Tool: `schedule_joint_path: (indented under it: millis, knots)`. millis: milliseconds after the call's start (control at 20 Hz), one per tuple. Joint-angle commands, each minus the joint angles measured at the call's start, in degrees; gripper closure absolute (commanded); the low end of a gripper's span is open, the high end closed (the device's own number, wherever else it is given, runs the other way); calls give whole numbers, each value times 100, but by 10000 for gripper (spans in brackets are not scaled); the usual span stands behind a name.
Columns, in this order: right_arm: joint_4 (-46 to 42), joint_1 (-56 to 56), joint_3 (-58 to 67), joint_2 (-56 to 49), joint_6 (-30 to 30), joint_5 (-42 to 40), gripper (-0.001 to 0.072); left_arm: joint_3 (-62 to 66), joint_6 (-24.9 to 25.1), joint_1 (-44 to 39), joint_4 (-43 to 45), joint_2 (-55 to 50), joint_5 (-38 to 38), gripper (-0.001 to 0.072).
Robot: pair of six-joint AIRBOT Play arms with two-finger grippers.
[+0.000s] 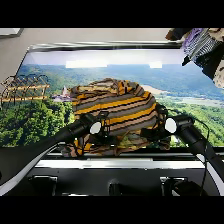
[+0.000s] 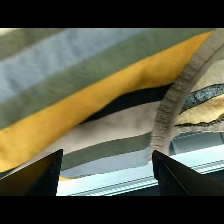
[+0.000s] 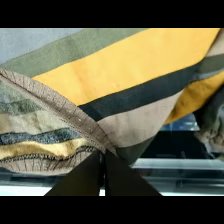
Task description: Fold the clothes and pants, and hang the long-sleeved shirts on hangers.
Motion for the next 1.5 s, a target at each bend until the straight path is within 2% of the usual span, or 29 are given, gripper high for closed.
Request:
schedule_joint_path:
  millis: [0, 300, 350, 500, 550, 600, 650, 750, 950, 1100, 1200, 1350, 1450]
  knots:
    - [146, 7, 7, 31, 9, 66, 683, 24, -186, -177, -101, -140, 103, 75]
    - [278, 7, 7, 31, 9, 236, 683, 24, -295, -365, -356, -275, 374, 80]
    - [297, 7, 7, 46, 9, 286, 683, 22, -293, -420, -343, -328, 374, 110]
    - [304, 7, 7, 186, 9, 332, 683, 22, -487, -459, -354, -514, 479, 129]
    - [302, 7, 7, 262, 9, 431, 683, 22, -485, -457, -345, -531, 546, 291]
    - [299, 7, 7, 330, 9, 494, 683, 24, -463, -428, -348, -527, 560, 556]
    - [295, 7, 7, 417, 11, 511, 683, 24, -439, -402, -341, -498, 575, 688]
    - [201, 4, 22, 562, 107, 507, 684, 24, -402, -306, -326, -396, 535, 690]
    - [-890, -17, 1106, 376, 229, 662, 684, 24, -262, -125, -216, 306, 343, 692]
    - [-1150, -17, 2695, -280, 140, 682, 685, 24, -267, -81, -221, 1019, 337, 692]
    - [-896, 92, 3956, -916, -234, 837, 685, 24, -275, -74, -221, 1512, 280, 692]
    - [-883, 634, 6048, -1934, -645, 1287, 685, 24, -647, -87, -225, 2129, 179, 692]
    - [-1032, 1034, 7184, -2487, -691, 1541, 685, 24, -925, -103, -278, 2415, 79, 692]
